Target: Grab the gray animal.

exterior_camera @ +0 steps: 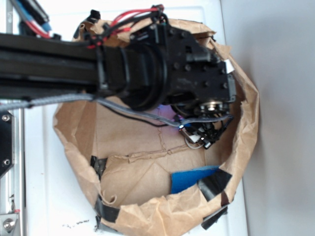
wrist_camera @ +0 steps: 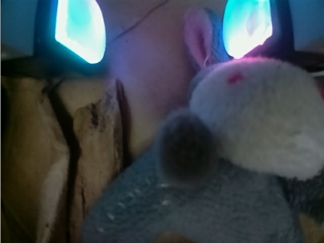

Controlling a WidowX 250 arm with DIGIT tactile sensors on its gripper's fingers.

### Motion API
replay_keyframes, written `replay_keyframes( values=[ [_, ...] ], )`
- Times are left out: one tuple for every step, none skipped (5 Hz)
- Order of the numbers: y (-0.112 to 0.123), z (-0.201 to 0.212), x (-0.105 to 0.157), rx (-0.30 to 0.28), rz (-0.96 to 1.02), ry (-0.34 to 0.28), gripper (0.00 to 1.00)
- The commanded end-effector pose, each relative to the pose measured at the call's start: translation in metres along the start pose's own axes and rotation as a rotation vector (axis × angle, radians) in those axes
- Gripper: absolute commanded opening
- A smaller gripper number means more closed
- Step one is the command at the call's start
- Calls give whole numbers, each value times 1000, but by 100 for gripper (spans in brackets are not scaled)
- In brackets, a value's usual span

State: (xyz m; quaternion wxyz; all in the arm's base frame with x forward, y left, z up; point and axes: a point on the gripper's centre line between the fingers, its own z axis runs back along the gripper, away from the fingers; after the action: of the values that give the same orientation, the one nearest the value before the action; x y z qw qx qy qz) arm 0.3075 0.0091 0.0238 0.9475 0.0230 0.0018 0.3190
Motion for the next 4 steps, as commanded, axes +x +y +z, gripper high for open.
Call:
replay_keyframes(
  values=[
    [-5,57,23,-85,-72,-26,100],
    [0,78,27,-130,-85,-33,100],
    [1,87,36,-158,-46,-26,100],
    [1,95,39,-186,-22,-14,100]
  ],
)
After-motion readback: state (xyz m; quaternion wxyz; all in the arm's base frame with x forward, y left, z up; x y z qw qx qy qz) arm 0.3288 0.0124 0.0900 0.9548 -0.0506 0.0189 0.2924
